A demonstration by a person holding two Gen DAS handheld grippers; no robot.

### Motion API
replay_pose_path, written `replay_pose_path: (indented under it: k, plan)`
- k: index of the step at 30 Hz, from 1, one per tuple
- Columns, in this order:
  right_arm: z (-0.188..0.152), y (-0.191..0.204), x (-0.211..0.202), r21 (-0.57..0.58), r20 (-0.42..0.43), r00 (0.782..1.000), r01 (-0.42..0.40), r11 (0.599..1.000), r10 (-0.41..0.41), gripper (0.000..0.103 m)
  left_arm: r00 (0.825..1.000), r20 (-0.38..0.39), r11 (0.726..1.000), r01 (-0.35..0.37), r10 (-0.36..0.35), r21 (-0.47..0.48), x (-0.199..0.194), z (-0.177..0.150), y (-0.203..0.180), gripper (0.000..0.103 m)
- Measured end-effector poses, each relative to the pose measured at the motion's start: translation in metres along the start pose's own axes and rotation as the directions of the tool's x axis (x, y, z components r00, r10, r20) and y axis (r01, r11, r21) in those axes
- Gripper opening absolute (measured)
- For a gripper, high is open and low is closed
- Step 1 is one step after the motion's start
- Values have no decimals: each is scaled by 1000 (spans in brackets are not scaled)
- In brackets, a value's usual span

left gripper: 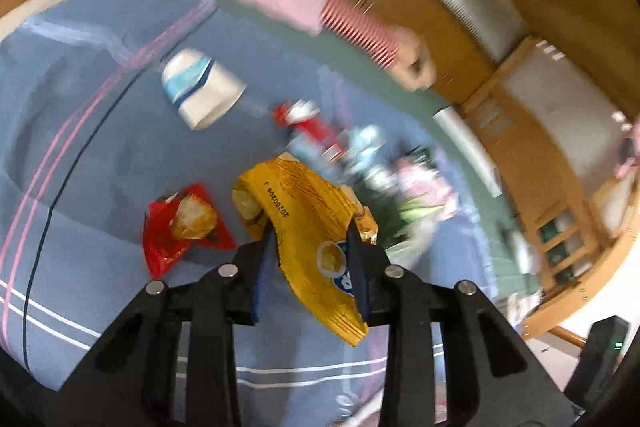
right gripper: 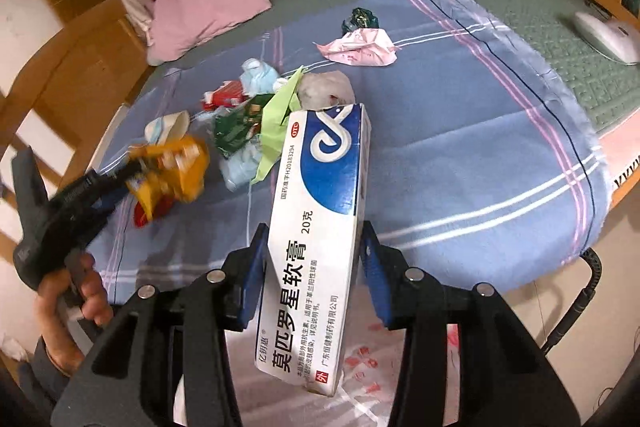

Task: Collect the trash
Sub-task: 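Drop the medicine box into the bin bag with the right tool while the left tool drops the yellow bag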

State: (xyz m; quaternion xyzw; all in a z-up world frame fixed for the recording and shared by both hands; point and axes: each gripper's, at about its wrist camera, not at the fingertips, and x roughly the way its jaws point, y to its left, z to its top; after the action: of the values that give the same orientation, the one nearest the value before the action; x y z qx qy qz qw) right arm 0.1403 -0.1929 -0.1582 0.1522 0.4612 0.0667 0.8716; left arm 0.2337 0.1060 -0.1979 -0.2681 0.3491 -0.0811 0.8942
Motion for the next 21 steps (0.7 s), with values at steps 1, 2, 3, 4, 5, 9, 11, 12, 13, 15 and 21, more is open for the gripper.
replay_pose_path:
  k: [1, 2, 3, 4, 5, 9, 11, 12, 13, 15, 21]
  plan:
    - [0, 1, -3, -12, 4, 1000, -12, 1000, 12, 45, 997, 67, 999, 36, -36, 8, -19, -1, -4, 33]
    - [-2, 3, -9, -35, 12, 1000, -19, 999, 19, 45, 994, 103, 999, 38, -40, 22, -30, -1, -7, 33]
    - [-8, 5, -15, -60, 18, 1000, -9, 998, 10, 45, 991, 131, 999, 26, -32, 45, -44, -2, -14, 33]
    - [-9, 7, -15, -81, 19, 1000, 4, 997, -2, 45, 989, 144, 998, 28, -36, 61, -54, -2, -20, 33]
    - [-13, 9, -20, -104, 16, 1000, 14, 995, -12, 45, 987, 151, 996, 50, -61, 80, -67, -2, -27, 33]
    - [-26, 8, -45, -155, -3, 1000, -16, 988, 16, 47, 981, 167, 973, 65, -103, 220, -117, -8, -63, 34]
    - [-38, 5, -49, -175, -54, 998, 7, 984, -17, 54, 981, 153, 954, 67, -115, 292, -132, -16, -79, 34]
    - [-44, 4, -48, -191, -89, 995, 26, 981, -44, 58, 983, 132, 945, 82, -130, 318, -136, -21, -85, 34]
    - [-50, 4, -48, -207, -115, 991, 39, 978, -64, 68, 984, 96, 934, 108, -149, 341, -138, -26, -91, 34]
    - [-60, -1, -54, -226, -110, 989, 72, 971, -99, 74, 985, 40, 918, 142, -168, 370, -140, -40, -99, 34]
    - [-43, -47, -101, 9, 62, 997, 42, 999, -42, 81, 938, -200, 846, 343, -284, 408, -127, -75, -122, 34]
